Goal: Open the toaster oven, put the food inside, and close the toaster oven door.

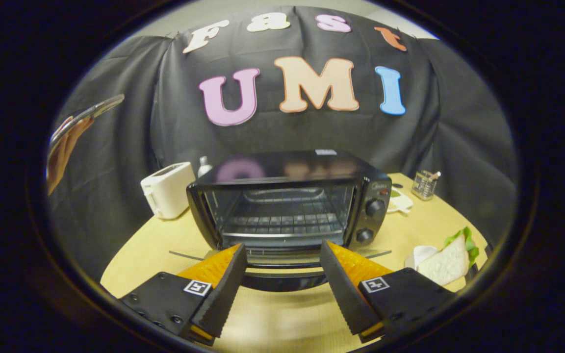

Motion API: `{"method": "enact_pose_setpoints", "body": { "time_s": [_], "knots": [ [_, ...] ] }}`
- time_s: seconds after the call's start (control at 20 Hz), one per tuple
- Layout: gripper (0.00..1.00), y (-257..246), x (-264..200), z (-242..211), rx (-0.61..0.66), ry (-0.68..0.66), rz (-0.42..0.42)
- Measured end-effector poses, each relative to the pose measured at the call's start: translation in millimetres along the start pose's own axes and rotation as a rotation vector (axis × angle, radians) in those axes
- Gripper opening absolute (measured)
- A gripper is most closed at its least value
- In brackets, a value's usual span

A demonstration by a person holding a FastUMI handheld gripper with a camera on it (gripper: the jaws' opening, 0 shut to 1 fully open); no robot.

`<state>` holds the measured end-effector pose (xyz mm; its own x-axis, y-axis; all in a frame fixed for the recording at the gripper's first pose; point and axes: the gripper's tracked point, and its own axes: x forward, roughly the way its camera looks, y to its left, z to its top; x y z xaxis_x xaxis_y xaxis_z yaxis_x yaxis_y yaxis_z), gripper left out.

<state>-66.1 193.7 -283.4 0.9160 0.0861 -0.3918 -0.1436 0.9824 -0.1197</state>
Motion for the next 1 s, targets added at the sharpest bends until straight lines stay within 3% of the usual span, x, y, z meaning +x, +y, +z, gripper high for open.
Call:
{"method": "enact_pose_setpoints", "body": {
  "time_s": [0.2,0.75,1.0],
  "knots": [
    [0.95,-2.4,0.6,-16.7,0.016,0.062,-0.007],
    [0.95,-9.6,23.7,-112.7,-0.013,0.397,-0.029],
    [0.95,-8.9,26.8,-107.3,-0.025,0.375,-0.006]
  ]
}}
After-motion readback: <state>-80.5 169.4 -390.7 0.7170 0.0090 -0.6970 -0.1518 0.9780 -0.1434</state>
